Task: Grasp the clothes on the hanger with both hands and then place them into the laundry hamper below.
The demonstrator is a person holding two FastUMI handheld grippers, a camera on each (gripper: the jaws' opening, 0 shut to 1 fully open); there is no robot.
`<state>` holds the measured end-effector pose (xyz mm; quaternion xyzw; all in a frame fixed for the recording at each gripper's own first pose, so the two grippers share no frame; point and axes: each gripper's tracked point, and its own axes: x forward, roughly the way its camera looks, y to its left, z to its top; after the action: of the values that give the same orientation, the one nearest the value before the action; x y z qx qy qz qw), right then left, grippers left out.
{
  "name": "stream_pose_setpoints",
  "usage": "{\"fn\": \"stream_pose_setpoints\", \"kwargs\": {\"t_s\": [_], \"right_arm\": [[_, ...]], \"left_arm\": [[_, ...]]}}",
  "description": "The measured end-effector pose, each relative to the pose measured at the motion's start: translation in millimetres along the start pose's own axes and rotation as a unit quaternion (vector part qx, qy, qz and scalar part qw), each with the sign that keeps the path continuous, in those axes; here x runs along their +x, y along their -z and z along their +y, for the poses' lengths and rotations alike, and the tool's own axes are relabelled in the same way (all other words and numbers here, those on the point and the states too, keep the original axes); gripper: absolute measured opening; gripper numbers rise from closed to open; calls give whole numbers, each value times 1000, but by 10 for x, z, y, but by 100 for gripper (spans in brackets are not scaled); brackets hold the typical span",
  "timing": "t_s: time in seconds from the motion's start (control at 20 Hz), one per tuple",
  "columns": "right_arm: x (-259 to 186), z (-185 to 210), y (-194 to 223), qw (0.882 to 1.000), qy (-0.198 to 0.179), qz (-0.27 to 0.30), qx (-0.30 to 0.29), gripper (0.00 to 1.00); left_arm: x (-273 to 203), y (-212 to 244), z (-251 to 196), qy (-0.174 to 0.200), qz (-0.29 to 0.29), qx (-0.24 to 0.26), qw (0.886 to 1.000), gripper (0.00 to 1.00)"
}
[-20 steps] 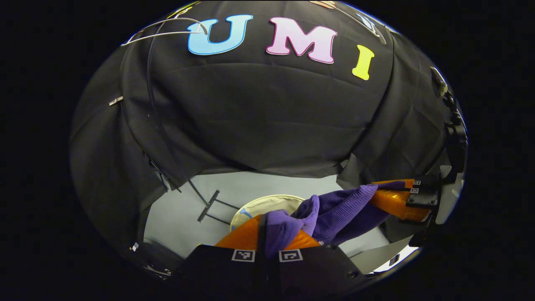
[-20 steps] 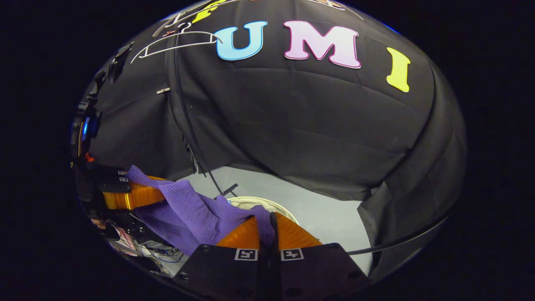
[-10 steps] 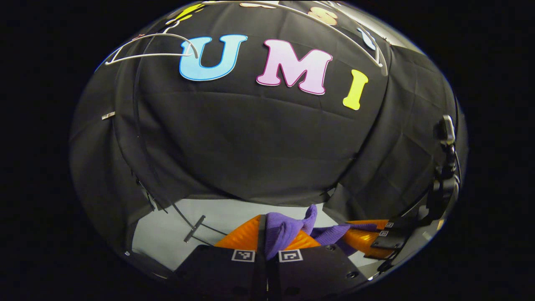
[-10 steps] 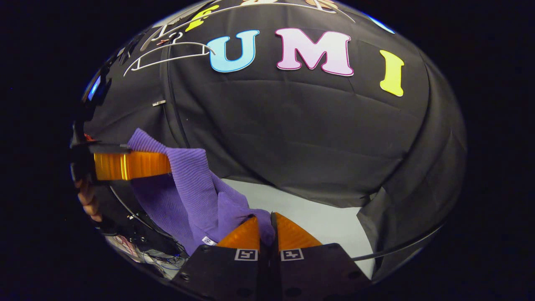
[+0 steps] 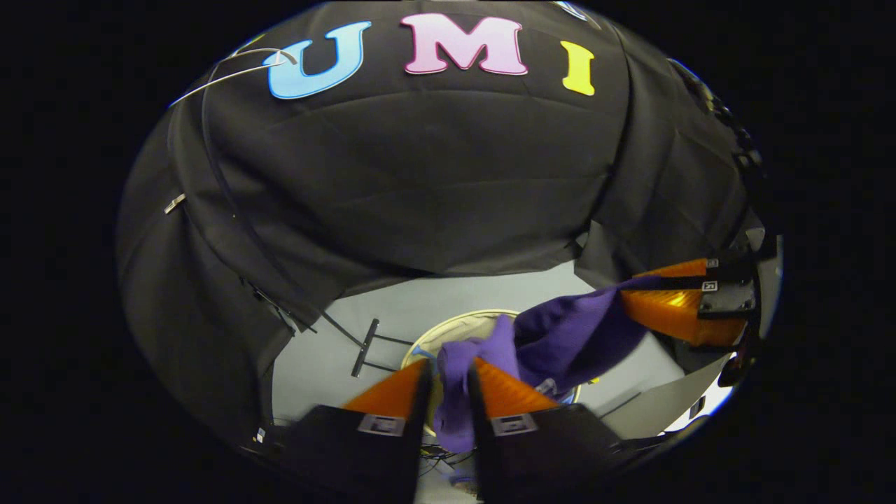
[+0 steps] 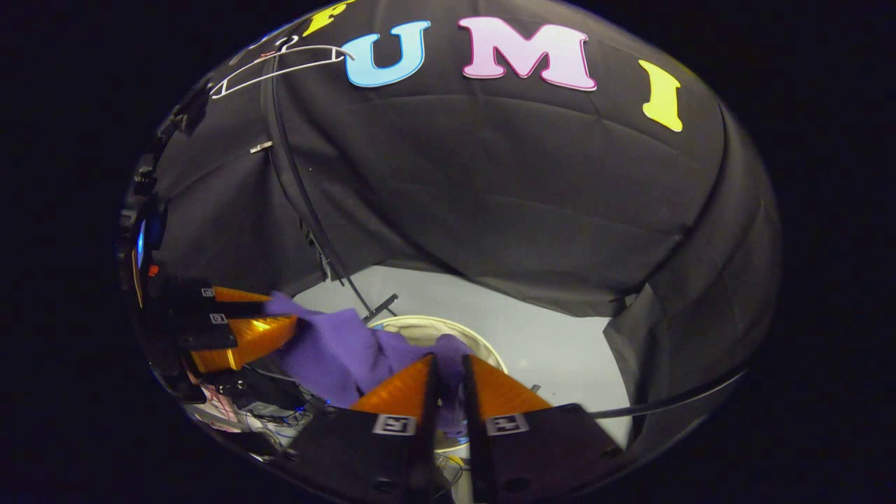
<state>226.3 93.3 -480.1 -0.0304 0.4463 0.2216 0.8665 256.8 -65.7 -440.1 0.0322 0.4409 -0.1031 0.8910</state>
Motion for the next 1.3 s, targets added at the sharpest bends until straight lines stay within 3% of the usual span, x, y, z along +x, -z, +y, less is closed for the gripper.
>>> {"fn": "stream_pose_setpoints", "kwargs": {"t_s": [0.15,0.2,0.4,0.5,0.75,1.1,1.3], "right_arm": [[-4,-152,-53,1000,31,-5,-2,85],[-6,-186,-74,999,40,-8,1,88],[-49,-214,-106,998,57,-8,19,89],[-107,-163,-150,998,57,-16,22,95],[-558,-80,-507,993,80,-84,26,96],[-1715,147,-1142,966,139,-212,52,96],[-2547,353,-1495,942,170,-287,28,96]], "left_arm": [[-3,0,-16,3,1,-7,1000,94],[-39,-12,-16,3,0,-13,1000,95],[-127,-94,-43,9,-10,-33,999,95],[-199,-144,-56,12,-16,-39,999,95],[-565,-383,-35,16,-63,-38,997,95],[-1592,-954,12,25,-181,7,983,95],[-2291,-1278,61,28,-257,0,966,95]]}}
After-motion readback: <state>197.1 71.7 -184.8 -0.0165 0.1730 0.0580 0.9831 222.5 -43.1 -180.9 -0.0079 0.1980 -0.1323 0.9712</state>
